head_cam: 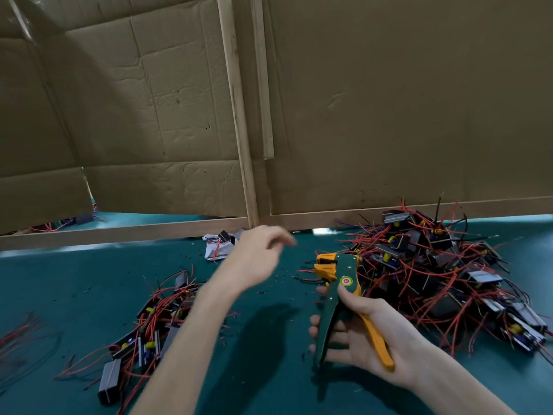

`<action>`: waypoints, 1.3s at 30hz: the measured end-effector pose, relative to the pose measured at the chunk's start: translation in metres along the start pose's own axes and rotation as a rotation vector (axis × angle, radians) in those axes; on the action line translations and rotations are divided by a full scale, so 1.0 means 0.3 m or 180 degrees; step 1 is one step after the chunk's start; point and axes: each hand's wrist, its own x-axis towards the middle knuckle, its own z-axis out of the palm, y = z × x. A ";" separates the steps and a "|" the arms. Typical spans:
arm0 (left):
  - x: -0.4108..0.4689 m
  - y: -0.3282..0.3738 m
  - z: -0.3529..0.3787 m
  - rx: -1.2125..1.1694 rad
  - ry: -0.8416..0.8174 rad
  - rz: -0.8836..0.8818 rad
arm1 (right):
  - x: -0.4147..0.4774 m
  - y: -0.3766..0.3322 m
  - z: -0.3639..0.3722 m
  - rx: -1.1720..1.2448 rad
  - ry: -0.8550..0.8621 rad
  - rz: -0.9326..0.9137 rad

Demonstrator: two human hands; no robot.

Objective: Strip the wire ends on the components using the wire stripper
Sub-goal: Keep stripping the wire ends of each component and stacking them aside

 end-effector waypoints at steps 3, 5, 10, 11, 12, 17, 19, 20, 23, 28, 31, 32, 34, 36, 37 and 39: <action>-0.038 -0.173 -0.068 0.1292 0.0036 -0.1063 | -0.006 -0.002 0.004 -0.0164 0.0043 -0.0121; -0.057 -0.250 -0.092 0.1681 -0.0132 -0.1488 | -0.012 -0.006 -0.002 -0.0286 0.0038 -0.0138; -0.083 -0.338 -0.073 0.1713 -0.0332 -0.1579 | -0.027 -0.009 0.010 -0.0263 -0.0099 -0.0230; -0.084 -0.343 -0.065 0.1725 -0.0218 -0.1497 | -0.027 -0.006 0.013 -0.0231 -0.0131 -0.0256; -0.086 -0.346 -0.058 0.1742 -0.0104 -0.1414 | -0.027 -0.004 0.016 -0.0198 -0.0179 -0.0266; -0.076 -0.352 -0.040 0.1236 0.0172 -0.1036 | -0.025 0.009 0.024 -0.0112 -0.0385 -0.0271; -0.065 -0.334 -0.042 0.0465 0.0471 -0.0872 | -0.026 0.008 0.021 -0.0050 -0.0366 -0.0339; -0.059 -0.316 -0.047 0.0057 0.0666 -0.0748 | -0.028 0.006 0.021 -0.0028 -0.0343 -0.0372; -0.056 -0.236 -0.065 -0.1276 0.1160 -0.0370 | -0.033 -0.002 0.016 -0.0043 -0.0279 -0.0458; -0.061 -0.115 -0.066 -0.2719 0.1266 -0.0150 | -0.035 -0.004 0.021 -0.0227 -0.0275 -0.0569; -0.067 -0.072 -0.064 -0.2964 0.1079 -0.0094 | -0.035 -0.002 0.024 -0.0387 -0.0283 -0.0649; -0.069 -0.063 -0.065 -0.2888 0.1036 -0.0031 | -0.035 -0.002 0.025 -0.0447 -0.0295 -0.0676; -0.073 -0.049 -0.070 -0.2667 0.0941 0.0149 | -0.036 -0.001 0.027 -0.0558 -0.0339 -0.0718; -0.080 -0.035 -0.078 -0.2504 0.0849 0.0329 | -0.038 0.000 0.028 -0.0668 -0.0390 -0.0748; -0.084 -0.029 -0.081 -0.2476 0.0808 0.0371 | -0.040 0.001 0.029 -0.0723 -0.0424 -0.0767; -0.089 -0.021 -0.085 -0.2442 0.0707 0.0342 | -0.042 0.002 0.031 -0.0809 -0.0528 -0.0797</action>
